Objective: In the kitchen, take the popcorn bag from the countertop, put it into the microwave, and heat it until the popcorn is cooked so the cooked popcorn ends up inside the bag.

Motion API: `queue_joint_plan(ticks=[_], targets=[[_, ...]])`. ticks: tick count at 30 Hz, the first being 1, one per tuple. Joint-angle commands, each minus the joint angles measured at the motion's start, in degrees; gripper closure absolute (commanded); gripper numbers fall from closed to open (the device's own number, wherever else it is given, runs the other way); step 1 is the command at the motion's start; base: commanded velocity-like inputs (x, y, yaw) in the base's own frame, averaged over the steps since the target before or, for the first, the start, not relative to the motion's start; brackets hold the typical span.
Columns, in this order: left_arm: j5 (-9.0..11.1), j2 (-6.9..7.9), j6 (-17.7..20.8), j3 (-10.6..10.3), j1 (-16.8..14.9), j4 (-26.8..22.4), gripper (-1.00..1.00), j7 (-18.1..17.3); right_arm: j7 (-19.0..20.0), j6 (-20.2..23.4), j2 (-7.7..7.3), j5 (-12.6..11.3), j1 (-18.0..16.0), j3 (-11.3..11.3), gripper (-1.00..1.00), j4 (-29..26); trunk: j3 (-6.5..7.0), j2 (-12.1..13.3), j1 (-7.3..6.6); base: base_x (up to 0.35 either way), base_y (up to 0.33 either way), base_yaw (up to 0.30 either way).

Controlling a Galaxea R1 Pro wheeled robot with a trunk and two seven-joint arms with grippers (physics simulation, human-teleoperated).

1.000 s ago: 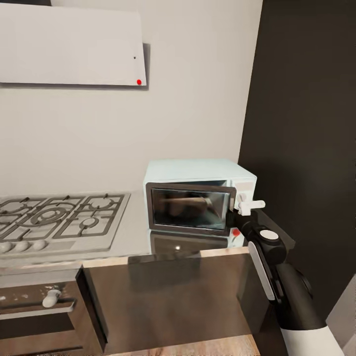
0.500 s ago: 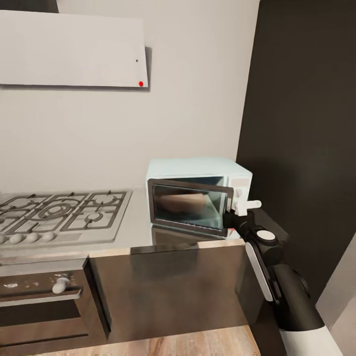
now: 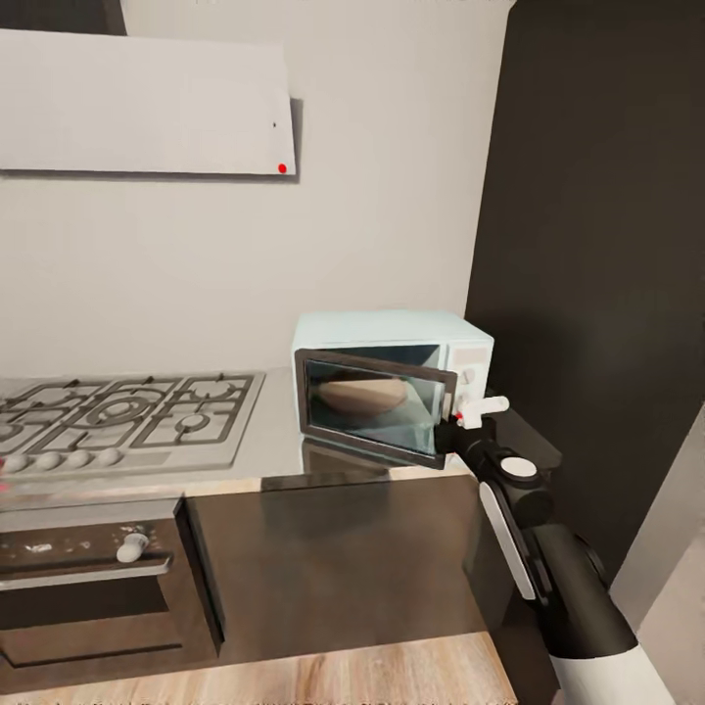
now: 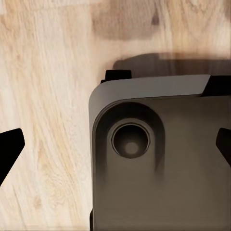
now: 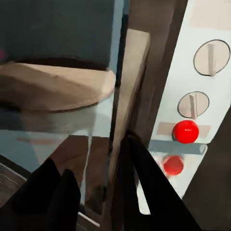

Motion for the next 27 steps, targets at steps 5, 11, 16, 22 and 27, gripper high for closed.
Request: queue_joint_plan(ticks=[5, 11, 16, 22, 27], targets=[[0.0, 0.03, -0.2, 0.0, 0.0, 0.0, -1.00, 0.0, -0.5, 0.3, -0.09, 0.1, -0.1, -3.8, -1.00, 0.0, -0.07, -0.1, -0.02, -0.015, 0.000, 0.000], [0.0, 0.00, -0.2, 0.0, 0.0, 0.0, -1.00, 0.0, -0.5, 0.4, -0.09, 0.1, -0.1, -3.8, -1.00, 0.0, -0.07, -0.1, -0.02, -0.127, 0.000, 0.000], [0.0, 0.03, -0.2, 0.0, 0.0, 0.0, -1.00, 0.0, -0.5, 0.4, -0.09, 0.1, 0.0, -3.8, -1.00, 0.0, -0.07, -0.1, -0.02, -0.085, 0.000, 0.000], [0.0, -0.05, -0.2, 0.0, 0.0, 0.0, -1.00, 0.0, -0.6, 0.2, -0.09, 0.2, 0.0, -3.3, -1.00, 0.0, -0.07, -0.1, -0.02, -0.127, -0.072, 0.000], [0.0, -0.24, -0.4, 0.0, -0.1, 0.0, -1.00, -0.3, -0.3, -0.3, -0.36, 0.1, -0.3, -3.0, -1.00, -0.3, -0.07, -0.1, -0.02, -0.118, -0.084, 0.000]])
